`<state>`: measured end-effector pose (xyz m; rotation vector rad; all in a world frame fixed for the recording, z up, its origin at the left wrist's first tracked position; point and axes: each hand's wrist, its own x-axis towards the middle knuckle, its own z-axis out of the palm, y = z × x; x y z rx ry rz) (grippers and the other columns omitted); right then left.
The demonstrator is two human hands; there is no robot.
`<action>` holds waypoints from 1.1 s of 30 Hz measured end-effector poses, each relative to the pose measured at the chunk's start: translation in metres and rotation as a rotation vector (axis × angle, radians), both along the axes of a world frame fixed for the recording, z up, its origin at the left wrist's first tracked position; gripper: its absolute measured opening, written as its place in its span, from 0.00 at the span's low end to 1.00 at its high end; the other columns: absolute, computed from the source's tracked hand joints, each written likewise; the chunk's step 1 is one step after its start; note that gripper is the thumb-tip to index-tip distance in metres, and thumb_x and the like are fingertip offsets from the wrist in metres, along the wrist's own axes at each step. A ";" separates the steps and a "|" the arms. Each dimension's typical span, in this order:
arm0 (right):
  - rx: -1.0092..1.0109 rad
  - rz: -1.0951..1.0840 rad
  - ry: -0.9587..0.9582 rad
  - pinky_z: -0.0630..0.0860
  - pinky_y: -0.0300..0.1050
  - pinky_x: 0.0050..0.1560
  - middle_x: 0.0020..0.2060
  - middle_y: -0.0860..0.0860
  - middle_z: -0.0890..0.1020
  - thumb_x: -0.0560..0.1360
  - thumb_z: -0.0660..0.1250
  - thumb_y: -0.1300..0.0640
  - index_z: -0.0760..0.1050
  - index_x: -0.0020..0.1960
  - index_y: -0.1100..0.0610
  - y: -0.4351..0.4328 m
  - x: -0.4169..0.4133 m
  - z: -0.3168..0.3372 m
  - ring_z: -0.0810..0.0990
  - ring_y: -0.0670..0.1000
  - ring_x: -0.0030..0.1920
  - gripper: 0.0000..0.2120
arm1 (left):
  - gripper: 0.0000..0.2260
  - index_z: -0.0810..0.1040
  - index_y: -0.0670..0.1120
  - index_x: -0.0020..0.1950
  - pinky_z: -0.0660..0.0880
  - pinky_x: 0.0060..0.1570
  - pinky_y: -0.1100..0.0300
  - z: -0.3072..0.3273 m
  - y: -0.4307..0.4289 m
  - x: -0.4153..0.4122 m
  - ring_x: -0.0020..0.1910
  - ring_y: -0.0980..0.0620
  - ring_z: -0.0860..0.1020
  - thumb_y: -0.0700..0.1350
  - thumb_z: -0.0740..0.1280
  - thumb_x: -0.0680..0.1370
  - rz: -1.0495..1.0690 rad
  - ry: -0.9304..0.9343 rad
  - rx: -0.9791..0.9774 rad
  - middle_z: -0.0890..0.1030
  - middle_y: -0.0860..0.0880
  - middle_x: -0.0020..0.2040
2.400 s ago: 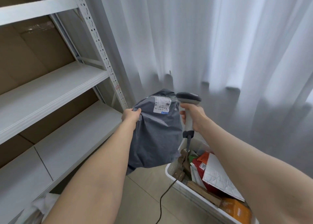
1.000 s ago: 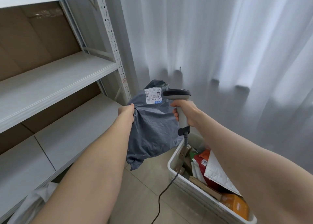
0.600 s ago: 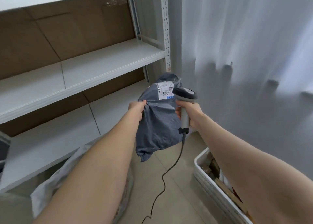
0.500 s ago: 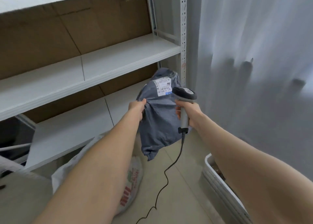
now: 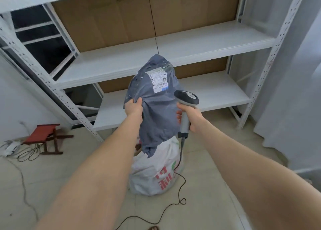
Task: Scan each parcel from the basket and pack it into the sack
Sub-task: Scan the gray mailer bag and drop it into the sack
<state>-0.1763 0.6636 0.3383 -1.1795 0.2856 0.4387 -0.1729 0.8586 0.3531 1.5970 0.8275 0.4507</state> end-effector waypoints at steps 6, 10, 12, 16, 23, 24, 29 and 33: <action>0.001 -0.001 0.052 0.75 0.41 0.31 0.34 0.54 0.77 0.74 0.73 0.58 0.75 0.44 0.58 0.113 0.030 -0.026 0.76 0.50 0.31 0.07 | 0.11 0.79 0.42 0.59 0.67 0.47 0.59 -0.028 0.118 0.025 0.46 0.47 0.72 0.45 0.64 0.80 0.035 0.020 0.069 0.77 0.47 0.49; -0.001 -0.050 0.121 0.75 0.41 0.30 0.33 0.54 0.78 0.73 0.74 0.59 0.76 0.45 0.60 0.186 0.051 -0.057 0.76 0.50 0.31 0.08 | 0.13 0.78 0.42 0.62 0.68 0.50 0.59 -0.057 0.194 0.054 0.48 0.49 0.72 0.46 0.63 0.80 0.007 0.050 0.087 0.77 0.47 0.54; 0.006 -0.078 0.171 0.74 0.42 0.32 0.32 0.54 0.77 0.73 0.74 0.60 0.76 0.42 0.60 0.211 0.057 -0.077 0.75 0.50 0.31 0.07 | 0.13 0.77 0.42 0.62 0.67 0.50 0.60 -0.080 0.220 0.066 0.48 0.49 0.71 0.46 0.63 0.80 -0.006 0.077 0.084 0.76 0.48 0.52; 0.012 -0.176 0.266 0.74 0.43 0.33 0.32 0.55 0.76 0.74 0.73 0.60 0.75 0.40 0.60 0.237 0.064 -0.123 0.74 0.52 0.31 0.08 | 0.12 0.78 0.40 0.59 0.66 0.49 0.60 -0.140 0.241 0.081 0.47 0.47 0.72 0.45 0.63 0.80 -0.007 0.138 -0.038 0.75 0.48 0.49; -0.149 -0.261 0.351 0.75 0.46 0.36 0.35 0.52 0.76 0.74 0.73 0.60 0.75 0.40 0.56 0.240 0.066 -0.215 0.75 0.50 0.33 0.07 | 0.19 0.71 0.40 0.68 0.74 0.60 0.45 -0.265 0.243 0.090 0.59 0.38 0.76 0.44 0.66 0.78 -0.017 0.397 -0.305 0.76 0.39 0.62; -0.157 -0.274 0.348 0.75 0.46 0.35 0.34 0.52 0.76 0.74 0.72 0.61 0.75 0.40 0.56 0.239 0.065 -0.230 0.75 0.50 0.33 0.07 | 0.20 0.70 0.40 0.67 0.75 0.59 0.43 -0.284 0.244 0.087 0.59 0.38 0.76 0.44 0.68 0.77 -0.019 0.451 -0.322 0.76 0.38 0.62; -0.180 -0.265 0.356 0.75 0.47 0.46 0.38 0.54 0.79 0.73 0.72 0.65 0.79 0.42 0.58 0.240 0.057 -0.307 0.78 0.52 0.39 0.04 | 0.11 0.75 0.40 0.54 0.75 0.31 0.55 -0.361 0.244 0.076 0.31 0.47 0.75 0.40 0.71 0.74 -0.109 0.614 -0.493 0.78 0.41 0.43; -0.294 -0.244 0.442 0.76 0.54 0.58 0.46 0.58 0.80 0.68 0.76 0.61 0.81 0.48 0.60 0.239 0.055 -0.360 0.79 0.56 0.47 0.10 | 0.09 0.77 0.40 0.48 0.80 0.42 0.54 -0.395 0.236 0.073 0.39 0.42 0.81 0.44 0.67 0.73 -0.405 0.920 -0.064 0.78 0.38 0.43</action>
